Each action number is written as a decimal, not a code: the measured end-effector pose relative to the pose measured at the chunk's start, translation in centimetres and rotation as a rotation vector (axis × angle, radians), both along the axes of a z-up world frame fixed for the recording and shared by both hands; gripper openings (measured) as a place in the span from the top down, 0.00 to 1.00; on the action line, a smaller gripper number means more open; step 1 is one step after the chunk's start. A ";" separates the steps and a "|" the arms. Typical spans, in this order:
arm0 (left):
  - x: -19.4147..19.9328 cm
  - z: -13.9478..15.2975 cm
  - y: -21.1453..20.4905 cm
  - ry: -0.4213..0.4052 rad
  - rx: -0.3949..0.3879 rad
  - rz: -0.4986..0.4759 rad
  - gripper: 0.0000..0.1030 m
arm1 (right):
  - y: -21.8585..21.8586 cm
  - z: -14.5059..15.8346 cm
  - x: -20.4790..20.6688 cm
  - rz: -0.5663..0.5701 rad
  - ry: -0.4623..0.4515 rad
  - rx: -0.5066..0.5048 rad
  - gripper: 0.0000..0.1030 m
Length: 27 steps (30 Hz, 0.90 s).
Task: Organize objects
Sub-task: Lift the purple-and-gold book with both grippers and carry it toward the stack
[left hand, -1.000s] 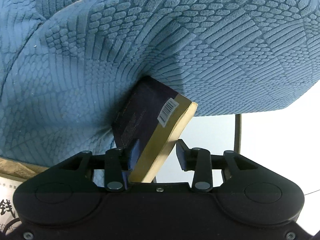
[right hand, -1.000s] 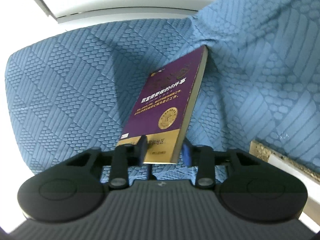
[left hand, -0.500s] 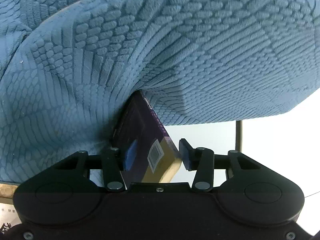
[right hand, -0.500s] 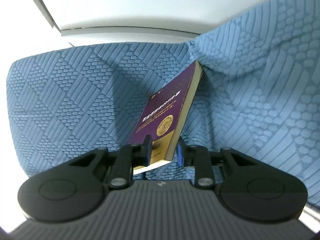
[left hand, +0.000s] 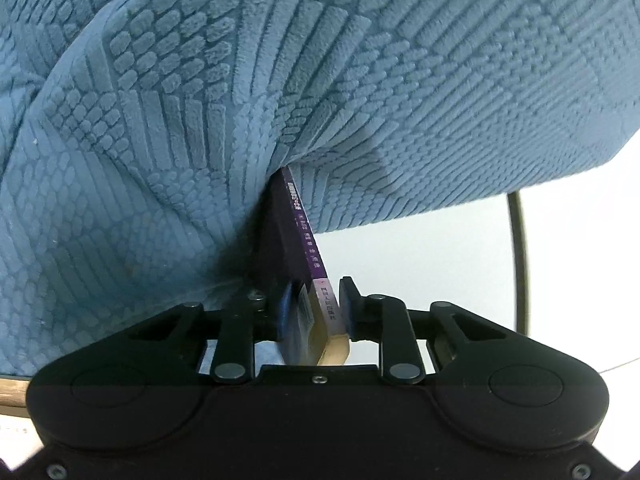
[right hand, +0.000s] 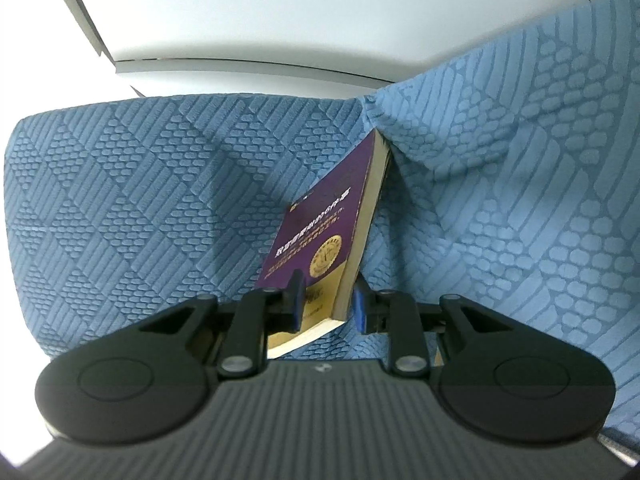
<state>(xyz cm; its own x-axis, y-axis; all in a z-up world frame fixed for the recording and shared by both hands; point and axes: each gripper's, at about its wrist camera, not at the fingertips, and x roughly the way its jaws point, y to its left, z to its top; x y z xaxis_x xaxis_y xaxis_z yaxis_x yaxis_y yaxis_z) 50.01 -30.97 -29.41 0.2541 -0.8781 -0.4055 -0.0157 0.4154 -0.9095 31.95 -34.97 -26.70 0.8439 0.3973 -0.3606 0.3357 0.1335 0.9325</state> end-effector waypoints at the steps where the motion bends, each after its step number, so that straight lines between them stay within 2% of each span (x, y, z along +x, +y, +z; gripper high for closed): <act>1: -0.1 0.2 0.2 -0.005 0.033 -0.011 0.83 | -0.1 0.1 0.0 0.004 0.001 -0.009 0.73; 4: -0.2 1.6 -0.3 -0.044 0.099 -0.038 0.84 | -0.4 0.4 0.0 0.020 0.004 -0.039 0.74; 9: -1.7 2.7 -0.2 -0.065 0.115 -0.053 0.84 | -1.2 2.2 -0.6 0.050 -0.045 -0.141 0.74; 23: -6.2 4.2 2.8 -0.049 0.086 -0.045 0.81 | -2.5 6.1 -2.9 0.149 -0.092 -0.238 0.78; 27: -7.5 5.4 3.8 -0.068 0.090 -0.034 0.81 | -2.5 6.9 -3.7 0.178 -0.094 -0.230 0.78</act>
